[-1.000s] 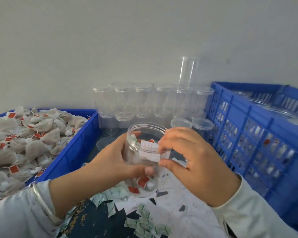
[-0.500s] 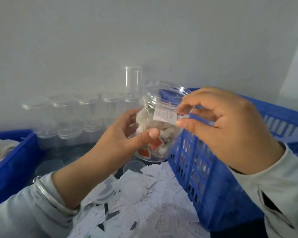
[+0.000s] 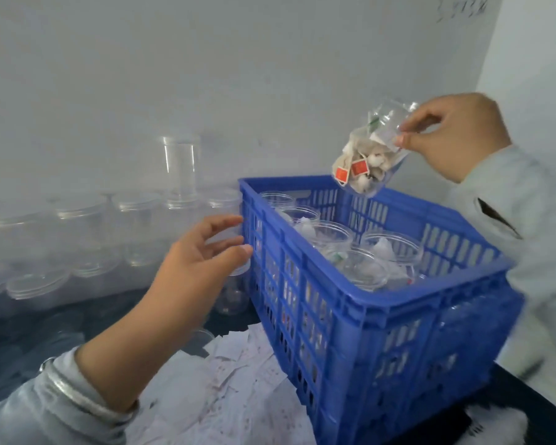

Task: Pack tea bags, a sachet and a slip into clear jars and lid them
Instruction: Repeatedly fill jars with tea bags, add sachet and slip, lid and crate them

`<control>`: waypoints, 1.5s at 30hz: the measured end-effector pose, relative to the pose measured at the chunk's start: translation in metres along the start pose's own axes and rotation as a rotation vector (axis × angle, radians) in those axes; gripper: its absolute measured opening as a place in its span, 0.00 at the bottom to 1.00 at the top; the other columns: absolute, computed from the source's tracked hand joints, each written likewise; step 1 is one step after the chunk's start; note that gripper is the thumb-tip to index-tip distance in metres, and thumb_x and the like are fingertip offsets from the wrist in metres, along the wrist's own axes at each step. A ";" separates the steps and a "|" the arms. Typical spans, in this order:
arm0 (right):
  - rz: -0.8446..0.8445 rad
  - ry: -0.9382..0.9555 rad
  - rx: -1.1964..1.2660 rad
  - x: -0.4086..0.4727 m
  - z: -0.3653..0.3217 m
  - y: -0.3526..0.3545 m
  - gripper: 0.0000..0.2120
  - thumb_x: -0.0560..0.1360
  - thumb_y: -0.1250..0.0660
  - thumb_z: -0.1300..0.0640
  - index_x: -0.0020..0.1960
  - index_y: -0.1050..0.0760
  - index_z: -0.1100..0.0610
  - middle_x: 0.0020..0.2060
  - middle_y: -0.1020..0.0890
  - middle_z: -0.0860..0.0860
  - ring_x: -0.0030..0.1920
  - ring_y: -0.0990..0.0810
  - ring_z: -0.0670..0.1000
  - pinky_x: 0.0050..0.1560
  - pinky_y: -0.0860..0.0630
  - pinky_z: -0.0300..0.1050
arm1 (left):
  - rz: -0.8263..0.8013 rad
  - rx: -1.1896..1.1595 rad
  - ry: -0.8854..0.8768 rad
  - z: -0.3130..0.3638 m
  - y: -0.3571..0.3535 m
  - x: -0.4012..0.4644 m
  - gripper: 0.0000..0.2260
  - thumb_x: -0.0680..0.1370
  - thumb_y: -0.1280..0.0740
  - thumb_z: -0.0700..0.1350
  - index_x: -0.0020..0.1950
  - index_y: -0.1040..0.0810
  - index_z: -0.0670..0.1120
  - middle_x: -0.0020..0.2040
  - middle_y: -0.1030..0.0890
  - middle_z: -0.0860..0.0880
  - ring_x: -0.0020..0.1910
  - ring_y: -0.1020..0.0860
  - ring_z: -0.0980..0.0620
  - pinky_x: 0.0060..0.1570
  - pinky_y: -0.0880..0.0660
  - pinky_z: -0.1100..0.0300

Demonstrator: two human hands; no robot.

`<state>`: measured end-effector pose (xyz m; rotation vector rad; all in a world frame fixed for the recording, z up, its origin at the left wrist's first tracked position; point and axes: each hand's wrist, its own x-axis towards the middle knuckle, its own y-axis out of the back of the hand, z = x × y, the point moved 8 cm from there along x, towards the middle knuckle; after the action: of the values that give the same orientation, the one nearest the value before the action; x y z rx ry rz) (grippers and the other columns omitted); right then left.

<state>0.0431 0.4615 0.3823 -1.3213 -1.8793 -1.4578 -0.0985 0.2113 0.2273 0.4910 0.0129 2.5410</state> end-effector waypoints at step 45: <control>-0.880 0.416 -0.346 -0.094 -0.199 -0.200 0.18 0.80 0.41 0.49 0.43 0.21 0.60 0.36 0.23 0.54 0.40 0.27 0.56 0.38 0.34 0.43 | 0.095 0.346 0.304 -0.056 0.174 -0.077 0.10 0.76 0.32 0.40 0.39 0.17 0.55 0.42 0.15 0.54 0.43 0.18 0.55 0.48 0.24 0.59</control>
<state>-0.1283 0.2415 0.2799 -0.1837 -2.0482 -2.3302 -0.1472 0.0288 0.1681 0.2314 0.5594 2.6931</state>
